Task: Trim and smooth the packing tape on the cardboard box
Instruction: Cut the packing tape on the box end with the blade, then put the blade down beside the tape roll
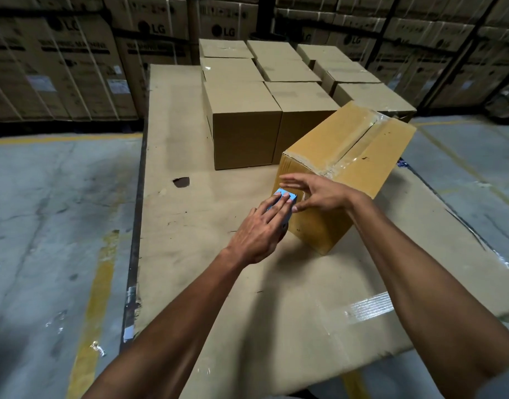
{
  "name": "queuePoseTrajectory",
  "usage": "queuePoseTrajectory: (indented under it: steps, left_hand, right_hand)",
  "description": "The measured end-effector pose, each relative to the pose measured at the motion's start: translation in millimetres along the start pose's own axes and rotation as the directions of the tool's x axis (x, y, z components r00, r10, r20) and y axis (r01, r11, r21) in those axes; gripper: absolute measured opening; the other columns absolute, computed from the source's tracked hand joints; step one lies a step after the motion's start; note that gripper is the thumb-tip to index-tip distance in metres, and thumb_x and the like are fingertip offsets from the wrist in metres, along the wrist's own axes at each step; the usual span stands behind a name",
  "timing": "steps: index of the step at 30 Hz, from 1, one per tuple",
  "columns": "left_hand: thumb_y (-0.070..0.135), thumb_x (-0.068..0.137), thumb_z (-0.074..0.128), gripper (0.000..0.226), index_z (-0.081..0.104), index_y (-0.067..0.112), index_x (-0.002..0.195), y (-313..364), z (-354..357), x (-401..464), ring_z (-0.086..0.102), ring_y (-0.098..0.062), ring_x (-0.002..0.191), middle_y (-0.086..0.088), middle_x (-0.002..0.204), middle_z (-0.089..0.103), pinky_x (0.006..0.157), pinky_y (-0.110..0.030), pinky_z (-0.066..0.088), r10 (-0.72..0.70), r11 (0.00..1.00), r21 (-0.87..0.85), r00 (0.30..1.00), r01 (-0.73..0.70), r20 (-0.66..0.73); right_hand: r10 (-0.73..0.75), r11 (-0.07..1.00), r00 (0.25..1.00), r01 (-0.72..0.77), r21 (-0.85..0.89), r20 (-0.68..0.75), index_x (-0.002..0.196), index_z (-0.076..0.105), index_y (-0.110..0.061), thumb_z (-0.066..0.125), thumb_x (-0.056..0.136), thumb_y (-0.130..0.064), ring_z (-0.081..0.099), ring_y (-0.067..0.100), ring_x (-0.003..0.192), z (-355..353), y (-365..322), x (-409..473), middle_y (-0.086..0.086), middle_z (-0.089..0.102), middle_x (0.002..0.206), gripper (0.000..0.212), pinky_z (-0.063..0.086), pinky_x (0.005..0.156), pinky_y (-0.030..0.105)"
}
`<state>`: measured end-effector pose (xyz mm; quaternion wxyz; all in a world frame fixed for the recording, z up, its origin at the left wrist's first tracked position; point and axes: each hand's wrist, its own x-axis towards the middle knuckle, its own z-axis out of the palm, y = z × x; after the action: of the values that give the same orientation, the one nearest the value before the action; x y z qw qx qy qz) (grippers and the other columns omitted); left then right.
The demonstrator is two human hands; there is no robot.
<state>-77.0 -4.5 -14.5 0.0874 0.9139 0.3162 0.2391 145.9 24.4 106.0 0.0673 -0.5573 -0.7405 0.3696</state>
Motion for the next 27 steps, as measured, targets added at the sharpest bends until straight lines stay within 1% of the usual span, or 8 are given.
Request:
queuePoseTrajectory:
  steps: [4,11,15,18,21,24,26,27]
  left_hand:
    - [0.031,0.113,0.044,0.065,0.024,0.004,0.169,-4.5,-0.6,-2.9,0.024,-0.036,0.163,-0.014,0.176,0.029,0.114,-0.058,0.047,0.015,0.999,-0.036,1.000,-0.016,-0.013]
    - [0.024,0.109,0.029,0.066,0.018,0.008,0.172,-12.7,-8.1,-6.3,0.015,-0.024,0.167,-0.010,0.180,0.019,0.121,-0.050,0.044,-0.004,0.999,-0.048,0.999,0.002,-0.040]
    - [0.017,0.110,0.035,0.066,0.014,0.013,0.173,-18.6,-5.9,-9.6,0.017,-0.023,0.167,-0.008,0.181,0.016,0.128,-0.048,0.035,-0.072,0.995,-0.075,0.996,0.068,-0.055]
    - [0.037,0.115,0.035,0.066,0.014,0.013,0.173,-19.7,-2.5,-16.1,0.019,-0.022,0.166,-0.008,0.180,0.017,0.127,-0.047,0.036,-0.116,0.992,-0.047,0.991,0.113,-0.064]
    - [0.055,0.110,0.039,0.080,0.008,0.017,0.174,-19.3,0.8,-26.7,0.013,-0.022,0.168,-0.006,0.182,0.008,0.126,-0.042,0.033,-0.168,0.986,0.005,0.985,0.169,-0.047]
    - [0.066,0.106,0.043,0.089,0.011,0.018,0.174,-22.7,6.2,-37.5,0.014,-0.025,0.168,-0.008,0.182,0.006,0.124,-0.044,0.032,-0.158,0.985,0.058,0.986,0.161,-0.052]
    - [0.071,0.104,0.045,0.091,0.017,0.018,0.173,-27.6,9.9,-45.8,0.017,-0.027,0.167,-0.007,0.182,0.010,0.123,-0.045,0.033,-0.137,0.986,0.092,0.990,0.140,-0.036]
    - [0.072,0.103,0.046,0.091,0.021,0.018,0.172,-30.3,11.8,-50.3,0.020,-0.027,0.166,-0.006,0.181,0.013,0.123,-0.046,0.034,-0.130,0.986,0.104,0.991,0.132,-0.025]
  right_hand:
    - [-0.037,0.999,0.999,0.037,0.022,-0.003,0.158,0.047,-0.016,0.078,0.091,0.002,0.048,0.009,0.146,1.4,2.3,11.1,0.000,0.052,0.160,0.075,0.046,0.103,0.008]
    - [-0.018,0.995,1.000,0.020,0.102,-0.021,0.151,0.055,-0.018,0.077,0.094,-0.007,0.052,0.014,0.142,1.3,2.6,20.0,0.000,0.057,0.152,0.062,0.047,0.115,0.031]
    - [0.007,0.993,0.999,-0.003,0.115,-0.035,0.140,0.064,-0.013,0.075,0.097,-0.011,0.061,0.014,0.127,4.2,-5.6,27.0,0.003,0.066,0.137,0.045,0.052,0.106,0.029]
    - [0.081,0.992,0.996,-0.077,0.097,-0.043,0.128,0.070,-0.016,0.076,0.097,-0.016,0.067,0.009,0.110,14.4,-8.7,37.6,-0.004,0.071,0.118,0.032,0.053,0.087,0.019]
    - [0.162,0.987,0.980,-0.160,0.029,-0.115,0.119,0.077,-0.017,0.078,0.096,-0.026,0.072,0.014,0.101,32.3,-1.8,55.5,-0.003,0.076,0.107,0.025,0.051,0.075,0.018]
    - [0.248,0.968,0.949,-0.249,0.018,-0.197,0.103,0.081,-0.017,0.076,0.095,-0.036,0.072,0.017,0.094,51.5,6.6,68.0,0.000,0.080,0.097,0.021,0.052,0.074,0.027]
    - [0.315,0.949,0.925,-0.308,0.066,-0.213,0.091,0.083,-0.014,0.072,0.093,-0.046,0.074,0.016,0.087,65.4,12.7,75.0,0.001,0.082,0.088,0.034,0.053,0.080,0.032]
    - [0.348,0.937,0.914,-0.334,0.103,-0.209,0.086,0.082,-0.011,0.071,0.092,-0.052,0.073,0.015,0.080,72.7,15.8,77.4,0.002,0.082,0.083,0.042,0.053,0.077,0.031]
